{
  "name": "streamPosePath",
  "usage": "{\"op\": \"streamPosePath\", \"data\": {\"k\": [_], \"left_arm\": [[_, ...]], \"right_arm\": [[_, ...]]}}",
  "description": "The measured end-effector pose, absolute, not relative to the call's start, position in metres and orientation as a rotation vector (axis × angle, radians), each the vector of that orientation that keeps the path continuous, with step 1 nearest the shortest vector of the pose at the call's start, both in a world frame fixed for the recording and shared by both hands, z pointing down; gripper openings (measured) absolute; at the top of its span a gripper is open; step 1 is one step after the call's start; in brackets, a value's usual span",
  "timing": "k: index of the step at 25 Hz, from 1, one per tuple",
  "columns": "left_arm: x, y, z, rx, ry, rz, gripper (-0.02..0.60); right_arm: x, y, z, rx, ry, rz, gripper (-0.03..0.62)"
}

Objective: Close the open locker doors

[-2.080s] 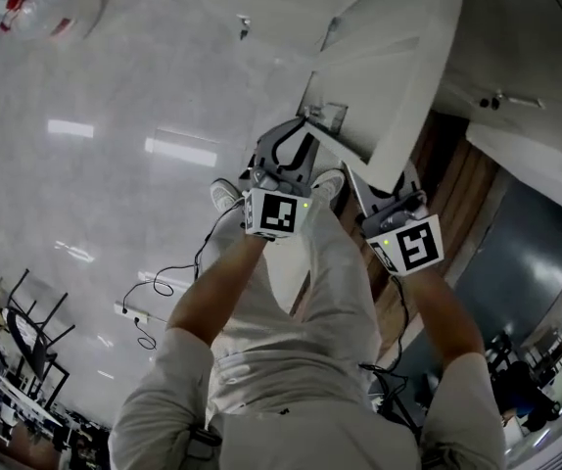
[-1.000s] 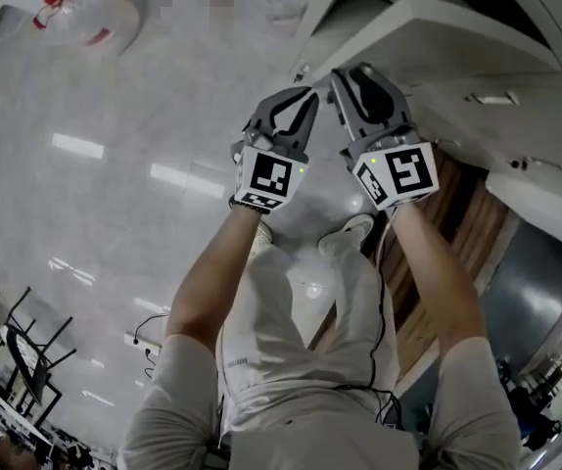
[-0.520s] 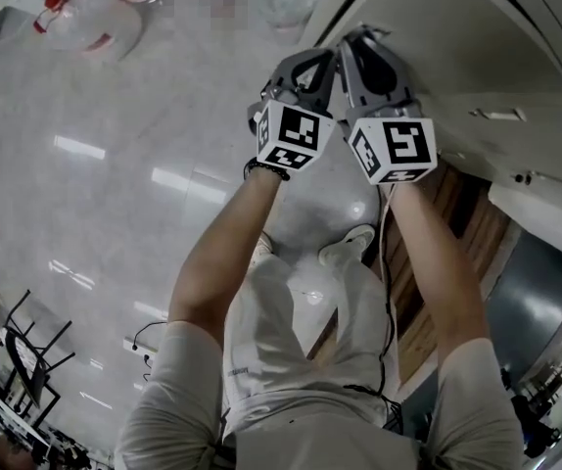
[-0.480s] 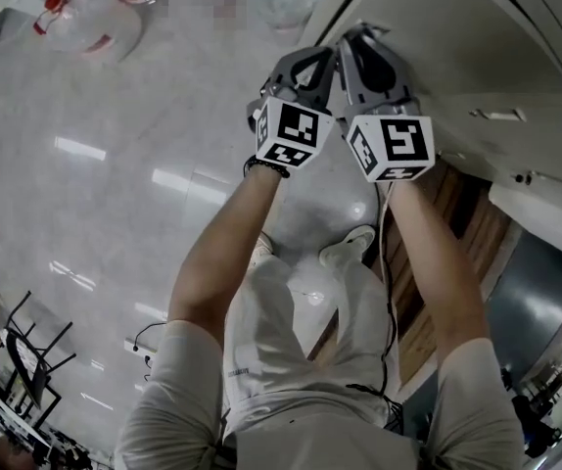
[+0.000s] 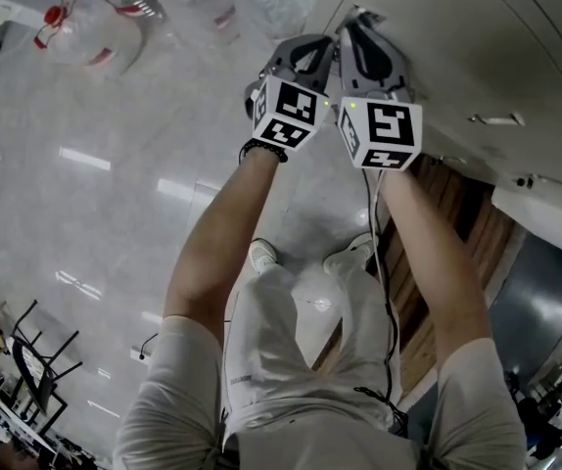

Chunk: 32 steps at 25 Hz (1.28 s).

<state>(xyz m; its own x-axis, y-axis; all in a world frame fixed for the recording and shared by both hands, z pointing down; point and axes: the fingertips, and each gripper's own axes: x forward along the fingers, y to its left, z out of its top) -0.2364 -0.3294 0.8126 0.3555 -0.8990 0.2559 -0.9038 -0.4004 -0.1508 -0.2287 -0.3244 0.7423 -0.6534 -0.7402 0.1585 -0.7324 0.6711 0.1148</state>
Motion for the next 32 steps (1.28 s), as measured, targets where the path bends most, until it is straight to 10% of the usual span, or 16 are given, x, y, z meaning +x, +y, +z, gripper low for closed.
{"op": "streamPosePath", "data": {"k": [14,32], "left_arm": [[-0.259,-0.307,0.769,2.474,-1.827,0.476,0.003],[-0.163,-0.077,0.356,2.599,-1.739,-0.042,0.003]], "right_arm": [[-0.108,-0.233,0.652,1.401,-2.780,0.141,0.011],[0.064,-0.072,0.321,1.539,-2.857,0.048,0.011]]}}
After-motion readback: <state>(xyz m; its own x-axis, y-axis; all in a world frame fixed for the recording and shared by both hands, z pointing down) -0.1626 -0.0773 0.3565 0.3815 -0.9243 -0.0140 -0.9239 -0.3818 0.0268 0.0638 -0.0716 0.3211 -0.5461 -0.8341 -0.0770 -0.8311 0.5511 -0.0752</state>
